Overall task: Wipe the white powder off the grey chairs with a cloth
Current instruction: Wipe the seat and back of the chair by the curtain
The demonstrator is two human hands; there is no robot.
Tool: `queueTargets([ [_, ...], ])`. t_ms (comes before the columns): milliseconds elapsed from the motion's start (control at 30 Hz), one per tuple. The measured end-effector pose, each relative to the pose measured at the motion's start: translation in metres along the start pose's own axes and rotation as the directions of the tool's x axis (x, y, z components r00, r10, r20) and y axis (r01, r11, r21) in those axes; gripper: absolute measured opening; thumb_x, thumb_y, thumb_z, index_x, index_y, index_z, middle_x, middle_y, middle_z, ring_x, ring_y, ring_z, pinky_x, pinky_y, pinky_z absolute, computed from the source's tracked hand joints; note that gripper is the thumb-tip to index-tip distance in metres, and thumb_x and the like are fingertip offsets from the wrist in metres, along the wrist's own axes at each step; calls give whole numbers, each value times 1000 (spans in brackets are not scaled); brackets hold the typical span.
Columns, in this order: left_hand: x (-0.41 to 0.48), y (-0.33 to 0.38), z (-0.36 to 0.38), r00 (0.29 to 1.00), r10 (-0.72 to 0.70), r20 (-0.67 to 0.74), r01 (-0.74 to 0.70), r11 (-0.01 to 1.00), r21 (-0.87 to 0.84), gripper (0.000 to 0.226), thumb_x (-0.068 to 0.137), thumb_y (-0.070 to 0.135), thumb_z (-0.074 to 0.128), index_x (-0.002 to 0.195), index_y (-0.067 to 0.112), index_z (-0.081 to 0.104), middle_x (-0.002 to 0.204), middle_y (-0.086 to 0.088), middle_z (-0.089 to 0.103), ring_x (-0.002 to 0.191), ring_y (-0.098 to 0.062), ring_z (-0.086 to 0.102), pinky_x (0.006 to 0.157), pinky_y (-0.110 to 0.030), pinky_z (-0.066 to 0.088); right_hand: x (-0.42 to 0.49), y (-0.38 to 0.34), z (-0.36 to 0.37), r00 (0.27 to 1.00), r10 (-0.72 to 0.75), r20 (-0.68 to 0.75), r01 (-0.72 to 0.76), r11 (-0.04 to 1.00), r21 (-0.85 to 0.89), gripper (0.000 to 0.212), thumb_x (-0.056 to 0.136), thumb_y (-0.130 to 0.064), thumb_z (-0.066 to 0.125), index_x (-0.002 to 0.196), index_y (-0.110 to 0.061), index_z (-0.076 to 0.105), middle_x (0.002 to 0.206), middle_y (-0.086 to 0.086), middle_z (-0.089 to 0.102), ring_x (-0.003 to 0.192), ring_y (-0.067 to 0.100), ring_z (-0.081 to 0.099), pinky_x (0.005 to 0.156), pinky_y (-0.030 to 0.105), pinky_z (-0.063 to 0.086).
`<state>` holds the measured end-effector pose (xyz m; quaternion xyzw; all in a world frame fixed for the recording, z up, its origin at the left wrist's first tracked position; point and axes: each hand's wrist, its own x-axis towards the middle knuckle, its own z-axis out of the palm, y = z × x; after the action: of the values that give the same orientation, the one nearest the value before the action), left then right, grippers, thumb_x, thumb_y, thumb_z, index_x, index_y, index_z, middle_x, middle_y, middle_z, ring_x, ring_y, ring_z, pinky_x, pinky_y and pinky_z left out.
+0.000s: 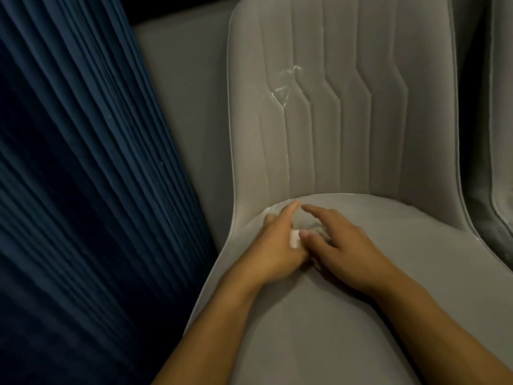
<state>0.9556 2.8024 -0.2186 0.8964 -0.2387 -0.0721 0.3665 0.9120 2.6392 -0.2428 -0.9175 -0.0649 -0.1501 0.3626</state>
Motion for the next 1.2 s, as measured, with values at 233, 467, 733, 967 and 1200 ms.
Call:
queueTargets([
  [233, -15, -13, 4, 998, -40, -38, 37, 997, -75, 98, 69, 46, 90, 152, 38, 39, 137, 14, 55, 118, -3, 57, 103, -28, 49, -3, 5, -10, 1000, 10, -16, -12, 995, -97, 44, 86, -64, 58, 121, -38, 65, 103, -17, 60, 90, 3, 59, 86, 35, 52],
  [467, -17, -23, 3, 963, -9, -271, -41, 983, -178, 19, 88, 18, 78, 102, 30, 75, 93, 13, 75, 85, 2, 68, 81, -19, 56, -5, 9, -16, 996, -51, -74, 41, 990, -137, 44, 87, -65, 57, 122, -40, 62, 102, -19, 48, 91, 5, 55, 80, 32, 53],
  [733, -21, -36, 5, 983, -105, -148, 166, 853, 495, 63, 102, 64, 25, 158, 37, 23, 166, 8, 23, 154, -20, 14, 126, -42, 2, 1, -12, -15, 999, -45, 16, 47, 898, -438, 37, 92, -62, 52, 118, -37, 45, 109, -13, 57, 95, 14, 56, 78, 36, 49],
  [967, -21, -34, 3, 987, -144, -76, 162, 817, 553, 71, 100, 69, 15, 160, 31, 21, 168, 5, 19, 155, -26, 9, 125, -49, -3, 92, -15, 23, 992, 46, 121, 11, 901, -434, 46, 102, -42, 42, 146, -29, 40, 138, 9, 53, 119, 33, 56, 97, 45, 47],
  [1200, -20, -38, 5, 989, -118, -92, 148, 841, 520, 66, 101, 65, 18, 157, 31, 26, 165, 3, 22, 154, -27, 10, 125, -51, 3, 144, -9, 61, 975, 188, 122, -107, 868, -484, 39, 93, -59, 50, 116, -33, 69, 117, 3, 68, 106, 29, 62, 91, 42, 51],
])
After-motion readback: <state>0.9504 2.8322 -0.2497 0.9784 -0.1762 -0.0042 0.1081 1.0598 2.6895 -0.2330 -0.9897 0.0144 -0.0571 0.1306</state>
